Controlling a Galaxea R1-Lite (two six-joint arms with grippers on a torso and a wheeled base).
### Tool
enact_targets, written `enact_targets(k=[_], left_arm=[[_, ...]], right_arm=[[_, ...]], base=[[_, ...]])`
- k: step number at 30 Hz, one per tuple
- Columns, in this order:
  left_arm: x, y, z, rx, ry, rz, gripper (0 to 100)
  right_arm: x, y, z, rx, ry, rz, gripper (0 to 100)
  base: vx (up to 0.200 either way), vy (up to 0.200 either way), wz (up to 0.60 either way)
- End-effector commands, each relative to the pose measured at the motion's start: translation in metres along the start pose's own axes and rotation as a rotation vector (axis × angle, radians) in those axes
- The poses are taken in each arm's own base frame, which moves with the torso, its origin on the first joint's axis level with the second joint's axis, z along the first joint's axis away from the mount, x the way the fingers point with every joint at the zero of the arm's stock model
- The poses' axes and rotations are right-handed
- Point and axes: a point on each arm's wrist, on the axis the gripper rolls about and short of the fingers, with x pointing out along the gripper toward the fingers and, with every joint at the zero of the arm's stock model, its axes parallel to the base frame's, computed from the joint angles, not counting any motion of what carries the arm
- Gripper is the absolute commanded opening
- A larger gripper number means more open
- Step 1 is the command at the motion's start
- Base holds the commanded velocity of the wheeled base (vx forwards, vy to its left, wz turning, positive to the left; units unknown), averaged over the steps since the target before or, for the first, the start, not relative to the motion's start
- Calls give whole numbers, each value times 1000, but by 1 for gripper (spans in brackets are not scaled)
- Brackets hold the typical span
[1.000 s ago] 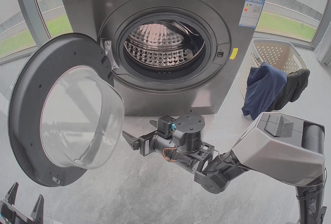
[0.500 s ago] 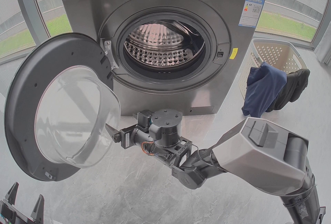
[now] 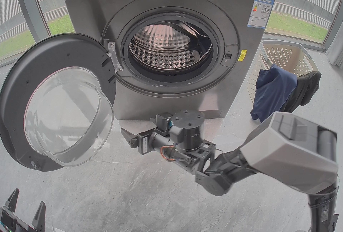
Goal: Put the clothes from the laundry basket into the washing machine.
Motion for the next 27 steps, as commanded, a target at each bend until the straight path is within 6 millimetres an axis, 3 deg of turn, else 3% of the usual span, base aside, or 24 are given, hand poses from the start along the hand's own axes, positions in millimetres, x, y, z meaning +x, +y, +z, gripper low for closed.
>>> enact_targets(k=[1,5,7,8,14,15,16,18,27], left_arm=[[0,0,-4,-1,4,0,100],[0,0,-4,-1,4,0,100],[0,0,-4,-1,4,0,100],[0,0,-4,-1,4,0,100],[0,0,-4,-1,4,0,100],[0,0,-4,-1,4,0,100],[0,0,-4,-1,4,0,100],[0,0,-4,0,4,0,100],[0,0,-4,-1,4,0,100]], right_arm=[[-115,-25,81,-46,-44,-90,100],[-190,-40,92,-80,-40,-153,100],[-195,-40,92,-80,-42,-157,100],[-240,-52,99,-81,-78,-220,100],[-329,-75,98,-124,-170,-443,100],[-331,-75,98,-125,-172,-447,100],[-354,-75,90,-131,-192,-502,100],[-376,-73,78,-157,-204,-550,100],[-445,-46,35,-159,-189,-681,100]], base=[[0,0,0],[0,0,0],[0,0,0],[0,0,0],[0,0,0],[0,0,0],[0,0,0],[0,0,0],[0,0,0]])
